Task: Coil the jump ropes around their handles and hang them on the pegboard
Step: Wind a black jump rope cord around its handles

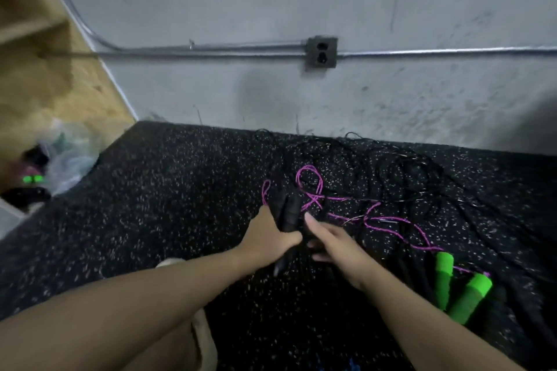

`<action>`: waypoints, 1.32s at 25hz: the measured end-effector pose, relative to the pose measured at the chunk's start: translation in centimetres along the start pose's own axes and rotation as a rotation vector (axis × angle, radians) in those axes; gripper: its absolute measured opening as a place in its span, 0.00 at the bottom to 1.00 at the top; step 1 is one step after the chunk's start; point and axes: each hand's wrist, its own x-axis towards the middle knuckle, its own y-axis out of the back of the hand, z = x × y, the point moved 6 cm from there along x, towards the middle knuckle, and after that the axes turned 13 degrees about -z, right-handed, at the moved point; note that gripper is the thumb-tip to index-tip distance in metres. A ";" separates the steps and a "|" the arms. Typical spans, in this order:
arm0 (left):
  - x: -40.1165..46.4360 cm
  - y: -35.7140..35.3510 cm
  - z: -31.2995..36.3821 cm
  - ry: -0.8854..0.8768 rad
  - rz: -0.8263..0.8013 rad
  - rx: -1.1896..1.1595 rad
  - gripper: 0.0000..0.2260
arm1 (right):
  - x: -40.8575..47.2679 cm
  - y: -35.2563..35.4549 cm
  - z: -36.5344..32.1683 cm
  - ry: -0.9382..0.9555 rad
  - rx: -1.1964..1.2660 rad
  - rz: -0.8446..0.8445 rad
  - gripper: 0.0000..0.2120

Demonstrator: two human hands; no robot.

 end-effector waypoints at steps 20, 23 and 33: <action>-18.2 -1.6 24.2 -0.968 -0.292 0.826 0.24 | -25.1 2.3 -13.9 -0.095 -0.220 -0.397 0.10; -18.8 -1.9 25.0 -1.006 -0.354 0.818 0.04 | -26.4 2.4 -13.7 -0.091 -0.176 -0.368 0.09; -18.2 3.6 20.6 -0.792 -0.322 0.341 0.10 | -26.0 1.7 -13.2 -0.089 -0.005 -0.506 0.24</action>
